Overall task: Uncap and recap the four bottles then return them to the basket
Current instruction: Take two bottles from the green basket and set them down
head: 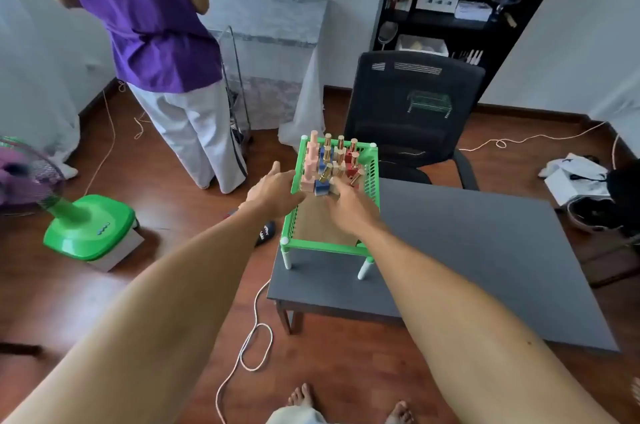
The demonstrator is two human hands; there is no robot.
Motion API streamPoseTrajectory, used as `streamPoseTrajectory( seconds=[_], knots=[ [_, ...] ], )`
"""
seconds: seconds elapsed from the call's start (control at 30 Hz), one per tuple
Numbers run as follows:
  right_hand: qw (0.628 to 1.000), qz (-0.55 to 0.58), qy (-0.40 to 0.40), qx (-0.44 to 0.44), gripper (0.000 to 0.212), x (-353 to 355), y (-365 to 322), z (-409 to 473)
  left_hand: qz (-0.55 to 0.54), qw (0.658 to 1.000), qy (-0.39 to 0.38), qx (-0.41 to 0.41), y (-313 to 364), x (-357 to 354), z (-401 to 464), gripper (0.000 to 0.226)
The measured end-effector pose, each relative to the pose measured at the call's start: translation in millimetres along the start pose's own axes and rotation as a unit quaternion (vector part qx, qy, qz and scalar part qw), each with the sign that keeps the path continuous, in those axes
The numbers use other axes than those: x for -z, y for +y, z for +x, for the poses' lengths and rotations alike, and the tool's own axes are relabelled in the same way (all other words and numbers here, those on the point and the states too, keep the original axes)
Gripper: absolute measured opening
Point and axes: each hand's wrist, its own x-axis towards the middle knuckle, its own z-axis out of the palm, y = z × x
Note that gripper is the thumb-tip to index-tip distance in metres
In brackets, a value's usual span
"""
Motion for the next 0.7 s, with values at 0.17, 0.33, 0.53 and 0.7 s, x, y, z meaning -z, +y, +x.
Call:
streamPoseTrajectory(
  seconds=[0.17, 0.33, 0.53, 0.7],
  knots=[
    [1.0, 0.014, 0.007, -0.021, 0.046, -12.4, -1.3, 13.0, 0.003, 1.0, -0.004, -0.017, -8.3, -8.4, 20.6, 0.054],
    [0.999, 0.041, 0.018, -0.019, 0.056, -22.1, 6.7, 26.9, -0.044, 0.999, 0.012, -0.009, -11.5, -14.9, 36.8, 0.058],
    [0.997, 0.06, 0.045, -0.011, 0.04, -29.9, 11.0, 37.1, -0.094, 0.995, 0.025, -0.003, -7.3, -17.4, 46.1, 0.039],
    [0.995, 0.064, 0.078, 0.005, 0.028, -35.5, 10.8, 34.2, -0.125, 0.991, 0.041, 0.003, -6.3, -21.7, 47.9, 0.025]
  ],
)
